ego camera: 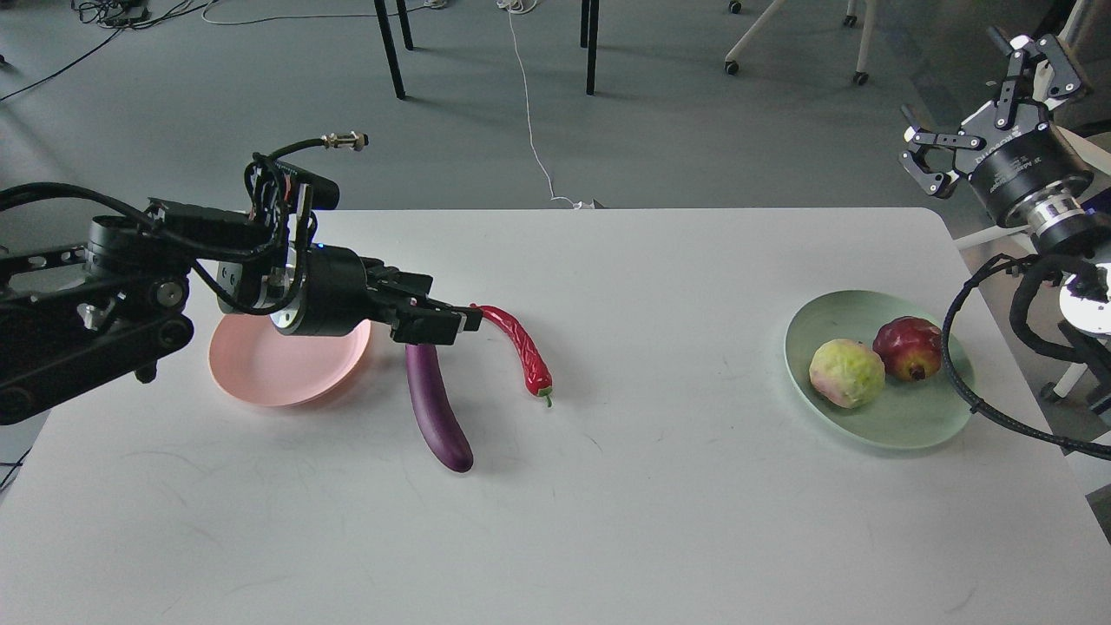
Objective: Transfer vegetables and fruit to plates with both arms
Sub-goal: 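Lower the left gripper and grasp the purple eggplant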
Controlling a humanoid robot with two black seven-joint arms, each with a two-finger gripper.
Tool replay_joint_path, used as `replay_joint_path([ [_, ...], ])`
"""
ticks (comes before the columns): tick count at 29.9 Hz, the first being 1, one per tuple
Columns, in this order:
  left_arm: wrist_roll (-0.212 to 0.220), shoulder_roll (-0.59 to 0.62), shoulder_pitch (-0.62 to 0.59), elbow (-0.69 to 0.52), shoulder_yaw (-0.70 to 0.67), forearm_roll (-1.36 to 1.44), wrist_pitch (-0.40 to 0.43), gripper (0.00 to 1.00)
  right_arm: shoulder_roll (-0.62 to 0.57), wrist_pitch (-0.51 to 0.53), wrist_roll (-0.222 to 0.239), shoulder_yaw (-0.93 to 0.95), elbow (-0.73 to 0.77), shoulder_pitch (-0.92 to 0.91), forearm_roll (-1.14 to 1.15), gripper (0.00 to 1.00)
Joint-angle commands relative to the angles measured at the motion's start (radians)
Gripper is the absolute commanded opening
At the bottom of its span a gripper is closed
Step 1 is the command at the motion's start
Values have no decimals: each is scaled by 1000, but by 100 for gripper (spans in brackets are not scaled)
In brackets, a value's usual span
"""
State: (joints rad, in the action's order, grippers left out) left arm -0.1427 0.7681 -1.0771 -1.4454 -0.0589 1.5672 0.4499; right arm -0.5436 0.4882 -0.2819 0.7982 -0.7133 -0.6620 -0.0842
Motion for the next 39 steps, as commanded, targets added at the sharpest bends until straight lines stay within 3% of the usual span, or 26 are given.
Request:
replay_joint_path([
  [1,119,-44,-3,2,17,8,1,94,5,0,-22,38,-51,93,-2,99],
  [6,293,-156,2,46,27,-3,13,91,-2,0,-22,67,-78,140,-2,99],
  [8,328,-196,8,89,24,-10,35,90,-6,0,-22,68,-84,142,-2,99],
  [11,328,-234,40,141,13,-10,39,88,-19,0,-22,82,-92,145,-2,99],
  [14,336,-250,72,203,13,-1,38,77,-33,0,-20,95,-92,145,-2,99],
  [39,341,-219,146,215,-21,-122,39,76,-29,0,-16,105,-91,143,1,99],
])
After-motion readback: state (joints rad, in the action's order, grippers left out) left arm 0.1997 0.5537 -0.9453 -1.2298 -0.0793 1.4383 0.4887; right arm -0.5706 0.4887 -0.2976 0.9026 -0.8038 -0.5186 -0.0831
